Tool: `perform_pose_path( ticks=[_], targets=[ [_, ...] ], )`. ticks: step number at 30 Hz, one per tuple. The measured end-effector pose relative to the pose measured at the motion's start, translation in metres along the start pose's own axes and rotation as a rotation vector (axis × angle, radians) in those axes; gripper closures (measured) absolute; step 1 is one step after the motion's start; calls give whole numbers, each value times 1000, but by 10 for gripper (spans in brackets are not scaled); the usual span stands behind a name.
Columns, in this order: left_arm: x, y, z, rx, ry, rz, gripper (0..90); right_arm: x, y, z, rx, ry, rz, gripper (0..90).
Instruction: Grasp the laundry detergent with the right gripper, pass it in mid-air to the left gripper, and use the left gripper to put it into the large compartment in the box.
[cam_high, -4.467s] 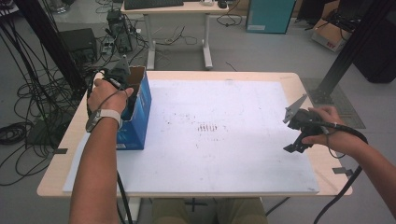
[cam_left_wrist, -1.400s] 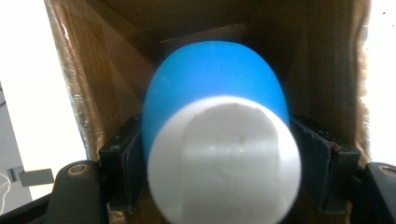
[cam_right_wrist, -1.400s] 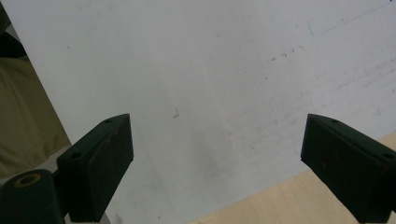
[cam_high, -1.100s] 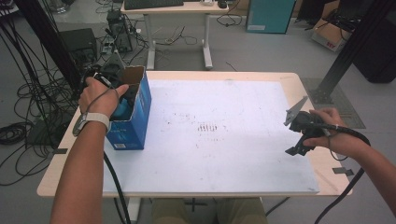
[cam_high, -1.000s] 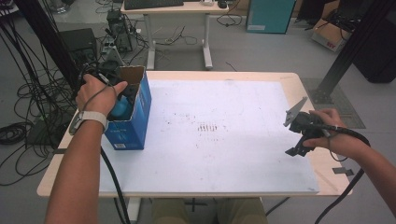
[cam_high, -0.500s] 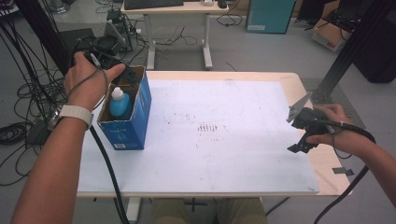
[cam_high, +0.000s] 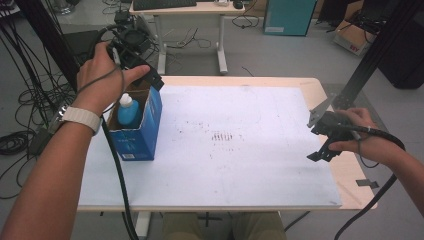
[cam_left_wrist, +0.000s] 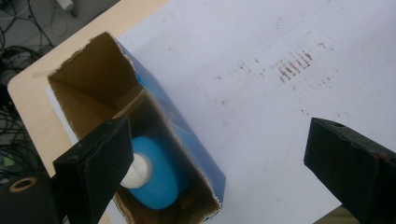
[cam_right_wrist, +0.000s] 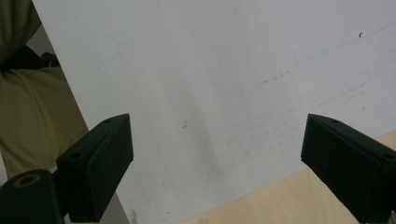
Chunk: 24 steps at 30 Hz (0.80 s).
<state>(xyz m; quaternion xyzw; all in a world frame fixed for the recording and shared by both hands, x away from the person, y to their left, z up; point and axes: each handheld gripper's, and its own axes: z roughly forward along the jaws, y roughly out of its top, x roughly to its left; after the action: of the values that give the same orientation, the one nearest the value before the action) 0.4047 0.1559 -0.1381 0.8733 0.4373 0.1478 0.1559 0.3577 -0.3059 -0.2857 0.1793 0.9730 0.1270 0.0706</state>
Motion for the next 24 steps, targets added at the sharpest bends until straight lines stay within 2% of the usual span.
perform_pose_path(
  ticks=[4, 6, 8, 11, 18, 24],
  targets=[
    [-18, 6, -1, -9, -23, 59, 88, -1, 1, -3, -1, -3, -2, 91],
    [-26, 9, -1, -16, -32, 102, 88, -1, 2, -3, -4, -5, -1, 90],
    [-33, 12, 0, -1, -43, 140, 88, -1, 3, -4, -5, -4, 2, 90],
    [-42, 17, 4, 17, -46, 181, 88, -1, 3, -4, -7, -5, -3, 90],
    [-61, 24, 7, 18, -77, 264, 87, -1, 4, -5, -5, 1, -9, 91],
    [-79, 28, 13, -7, -112, 345, 87, -1, 6, -3, -11, 6, -10, 90]
  ],
)
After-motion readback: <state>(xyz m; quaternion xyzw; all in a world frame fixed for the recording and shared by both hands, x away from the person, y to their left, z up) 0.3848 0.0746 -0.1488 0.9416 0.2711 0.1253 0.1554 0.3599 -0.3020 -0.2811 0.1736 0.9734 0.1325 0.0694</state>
